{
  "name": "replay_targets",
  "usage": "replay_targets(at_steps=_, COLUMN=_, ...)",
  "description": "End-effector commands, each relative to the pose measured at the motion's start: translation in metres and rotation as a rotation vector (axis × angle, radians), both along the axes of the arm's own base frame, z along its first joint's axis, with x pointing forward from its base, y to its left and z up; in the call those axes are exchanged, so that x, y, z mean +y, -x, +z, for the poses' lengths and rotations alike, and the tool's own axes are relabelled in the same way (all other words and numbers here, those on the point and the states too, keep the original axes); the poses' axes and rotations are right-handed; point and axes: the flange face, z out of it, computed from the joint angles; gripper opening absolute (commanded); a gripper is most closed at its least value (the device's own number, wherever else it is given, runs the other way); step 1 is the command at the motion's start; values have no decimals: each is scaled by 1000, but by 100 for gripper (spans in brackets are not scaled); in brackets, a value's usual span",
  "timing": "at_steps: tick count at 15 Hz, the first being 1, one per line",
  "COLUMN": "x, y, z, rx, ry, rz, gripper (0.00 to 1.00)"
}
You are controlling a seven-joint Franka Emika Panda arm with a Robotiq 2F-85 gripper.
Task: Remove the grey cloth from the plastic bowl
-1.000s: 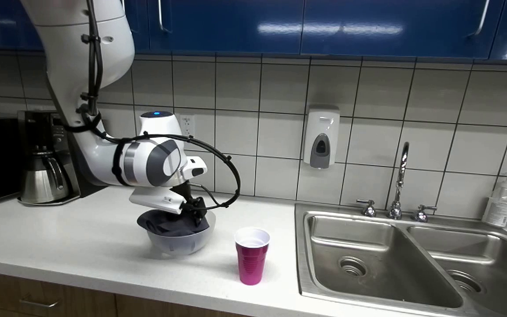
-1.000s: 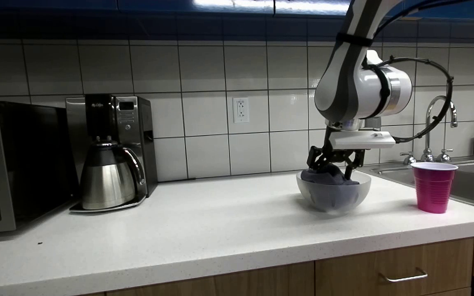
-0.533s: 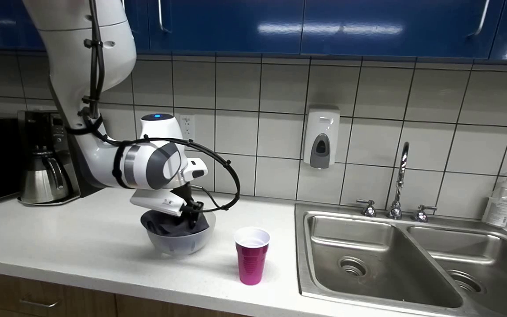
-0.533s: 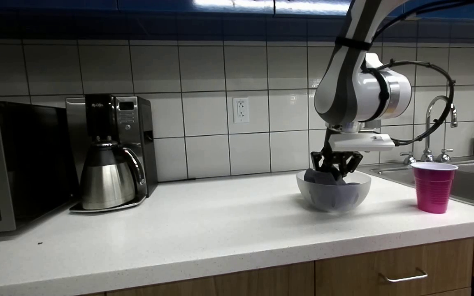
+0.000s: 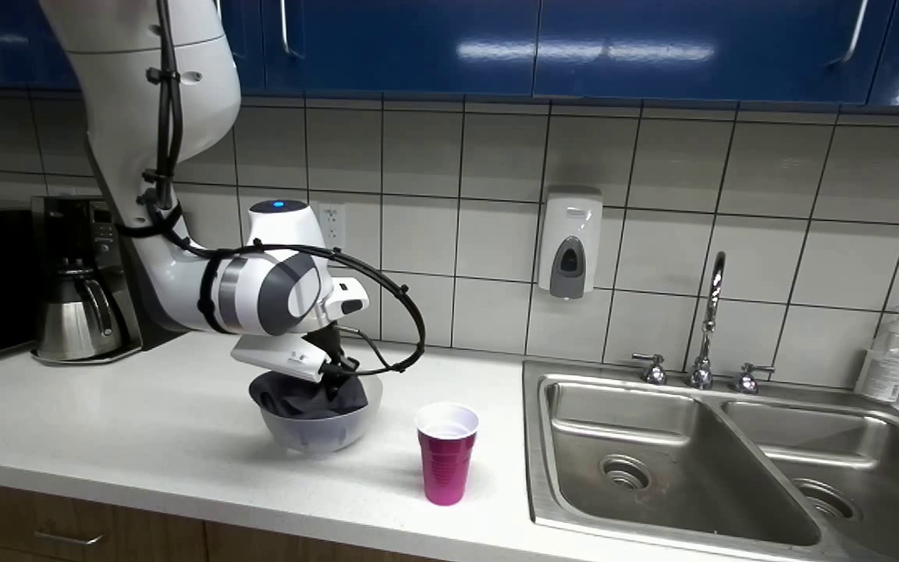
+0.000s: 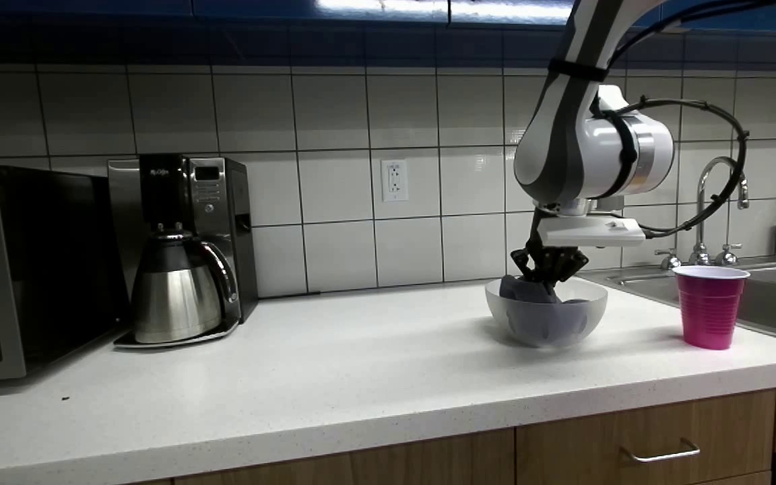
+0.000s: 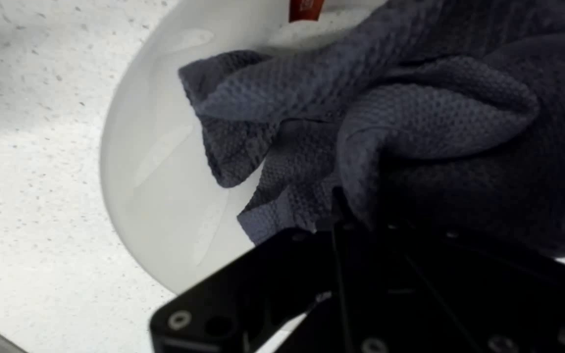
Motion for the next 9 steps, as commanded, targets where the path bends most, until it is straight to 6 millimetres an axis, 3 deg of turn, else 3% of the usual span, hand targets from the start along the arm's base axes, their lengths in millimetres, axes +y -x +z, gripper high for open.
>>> replay_targets(at_steps=1, x=1, y=10, z=21, rx=-35, ry=4, rz=15, gripper=1)
replay_targets(at_steps=9, x=10, y=41, z=92, rx=-150, ry=32, rz=53, gripper=1)
